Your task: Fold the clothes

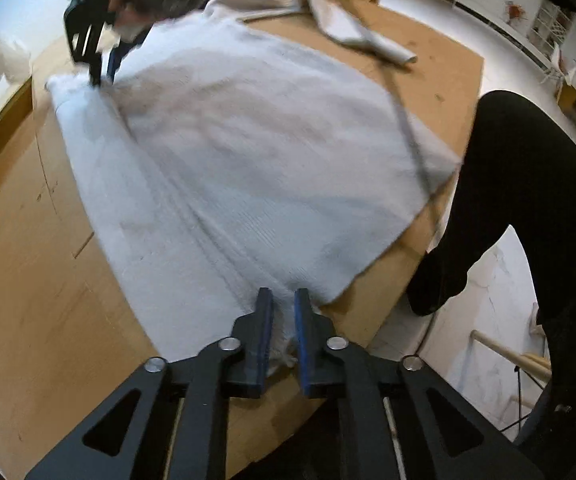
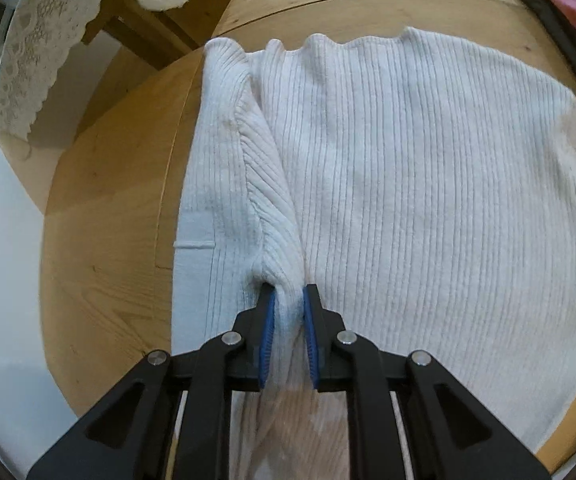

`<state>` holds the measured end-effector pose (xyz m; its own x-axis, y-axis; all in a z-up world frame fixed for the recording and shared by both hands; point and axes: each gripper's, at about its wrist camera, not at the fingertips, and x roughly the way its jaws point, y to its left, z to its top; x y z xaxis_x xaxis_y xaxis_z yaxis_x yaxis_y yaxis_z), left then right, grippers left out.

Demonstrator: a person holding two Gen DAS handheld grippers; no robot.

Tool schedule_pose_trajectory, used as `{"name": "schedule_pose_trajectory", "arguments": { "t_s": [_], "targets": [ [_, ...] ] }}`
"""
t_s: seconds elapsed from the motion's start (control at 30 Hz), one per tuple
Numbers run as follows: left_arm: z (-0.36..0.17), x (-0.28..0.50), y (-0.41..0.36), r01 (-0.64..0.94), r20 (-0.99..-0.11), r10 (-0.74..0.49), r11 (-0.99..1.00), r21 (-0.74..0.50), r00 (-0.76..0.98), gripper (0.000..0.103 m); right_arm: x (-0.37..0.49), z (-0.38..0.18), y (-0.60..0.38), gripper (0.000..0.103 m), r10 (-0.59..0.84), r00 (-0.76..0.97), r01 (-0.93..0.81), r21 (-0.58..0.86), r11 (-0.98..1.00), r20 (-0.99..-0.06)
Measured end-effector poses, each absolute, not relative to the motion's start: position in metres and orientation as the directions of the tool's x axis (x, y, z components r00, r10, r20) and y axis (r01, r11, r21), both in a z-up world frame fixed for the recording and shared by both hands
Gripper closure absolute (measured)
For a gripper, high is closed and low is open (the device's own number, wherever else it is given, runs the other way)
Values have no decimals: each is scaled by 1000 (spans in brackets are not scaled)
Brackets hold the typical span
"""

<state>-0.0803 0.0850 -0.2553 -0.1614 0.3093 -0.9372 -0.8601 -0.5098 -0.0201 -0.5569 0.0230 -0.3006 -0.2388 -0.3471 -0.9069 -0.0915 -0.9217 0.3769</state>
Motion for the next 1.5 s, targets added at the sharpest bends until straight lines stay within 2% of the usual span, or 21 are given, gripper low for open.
{"name": "schedule_pose_trajectory", "arguments": {
  "t_s": [0.07,0.2,0.3,0.37,0.47,0.6,0.67,0.73,0.9,0.93,0.97,1.0,1.13,1.2,1.23,1.3,1.37,1.5],
  "targets": [
    [-244,-79,75,-850,-932,330,-525,-50,-149,74,-554,-295,27,81,-315,-233,-77,340,-937,-920],
    [-210,-86,36,-812,-909,368,-580,-63,-193,74,-539,-261,39,81,-272,-323,-31,298,-954,-906],
    [-197,-110,13,-769,-895,354,-639,-21,-270,75,-528,-245,28,81,-345,-353,84,338,-937,-869],
    [-198,-128,11,-748,-887,342,-664,4,-309,75,-505,-238,7,81,-360,-329,132,334,-933,-873],
    [-210,-148,29,-754,-862,378,-657,8,-338,75,-512,-271,-2,81,-332,-273,148,302,-942,-903],
    [-245,-163,63,-787,-883,352,-617,30,-310,74,-504,-279,16,81,-409,-238,153,382,-911,-881],
    [-260,-167,66,-795,-904,316,-606,41,-287,74,-509,-267,50,81,-343,-333,112,325,-939,-878],
    [-261,-169,64,-795,-901,333,-606,22,-279,74,-514,-255,85,82,-265,-427,62,265,-962,-864],
    [-263,-178,62,-778,-906,342,-628,-23,-250,73,-543,-285,155,83,-60,-425,-168,144,-975,-903],
    [-264,-177,66,-779,-906,338,-627,-15,-254,73,-547,-296,166,87,-8,-409,-208,102,-973,-912],
    [-264,-176,68,-778,-905,337,-628,-11,-259,73,-545,-297,178,98,10,-435,-231,100,-968,-900],
    [-265,-176,68,-775,-904,339,-632,-12,-262,73,-544,-297,185,102,15,-431,-247,102,-964,-902],
    [-264,-175,62,-767,-898,350,-641,-20,-268,72,-543,-293,202,102,39,-406,-305,96,-948,-913],
    [-263,-173,60,-767,-898,347,-641,-18,-270,72,-545,-283,198,97,67,-408,-324,75,-943,-910],
    [-262,-172,60,-769,-899,344,-640,-12,-272,72,-549,-277,187,96,18,-446,-268,114,-957,-895],
    [-262,-171,60,-771,-899,340,-637,-4,-275,72,-559,-273,166,95,24,-468,-175,66,-982,-883],
    [-262,-171,59,-772,-899,341,-636,-7,-273,72,-572,-278,165,95,65,-433,-157,4,-988,-899],
    [-262,-171,57,-770,-897,351,-638,-18,-270,72,-586,-284,215,100,105,-411,-319,35,-947,-906]
  ]
}}
